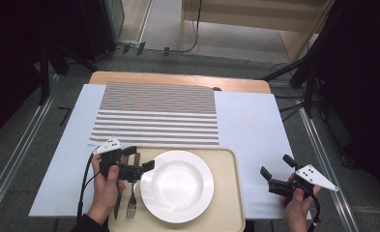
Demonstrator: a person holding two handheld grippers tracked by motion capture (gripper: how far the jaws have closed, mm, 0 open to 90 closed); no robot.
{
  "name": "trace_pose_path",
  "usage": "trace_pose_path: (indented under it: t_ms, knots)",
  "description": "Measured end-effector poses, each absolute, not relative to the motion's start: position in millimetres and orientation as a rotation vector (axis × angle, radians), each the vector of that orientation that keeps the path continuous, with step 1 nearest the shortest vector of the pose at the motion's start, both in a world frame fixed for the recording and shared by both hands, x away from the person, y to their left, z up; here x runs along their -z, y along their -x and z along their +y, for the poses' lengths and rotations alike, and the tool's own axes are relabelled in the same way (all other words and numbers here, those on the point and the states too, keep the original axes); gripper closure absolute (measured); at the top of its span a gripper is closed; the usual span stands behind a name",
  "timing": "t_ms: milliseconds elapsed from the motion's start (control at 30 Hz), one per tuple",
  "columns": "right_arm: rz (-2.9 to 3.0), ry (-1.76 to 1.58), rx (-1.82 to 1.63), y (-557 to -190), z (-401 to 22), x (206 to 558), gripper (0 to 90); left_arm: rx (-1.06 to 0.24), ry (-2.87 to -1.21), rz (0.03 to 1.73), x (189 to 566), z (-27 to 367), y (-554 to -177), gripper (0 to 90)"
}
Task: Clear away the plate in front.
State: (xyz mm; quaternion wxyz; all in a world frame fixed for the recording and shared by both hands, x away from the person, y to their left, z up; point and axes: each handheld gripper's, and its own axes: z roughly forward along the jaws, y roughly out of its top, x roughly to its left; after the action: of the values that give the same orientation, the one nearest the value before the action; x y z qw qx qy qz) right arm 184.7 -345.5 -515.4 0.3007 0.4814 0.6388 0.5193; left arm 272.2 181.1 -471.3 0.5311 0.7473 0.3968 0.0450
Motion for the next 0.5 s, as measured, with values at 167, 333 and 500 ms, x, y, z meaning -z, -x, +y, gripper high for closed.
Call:
trace_pose_path:
  t_ms: [167,333,500]
  knots:
    - [1.696,-1.278,-1.375,-185,-345,515,0.0,-0.184,-1.747,0.931,474,195,-271,0.0]
    - [1.696,-1.279,-1.373,-185,-345,515,0.0,-0.25,-1.712,0.929,475,212,-270,0.0]
    - [1.696,-1.279,-1.369,-185,-345,516,0.0,-0.323,-1.703,0.937,477,225,-270,0.0]
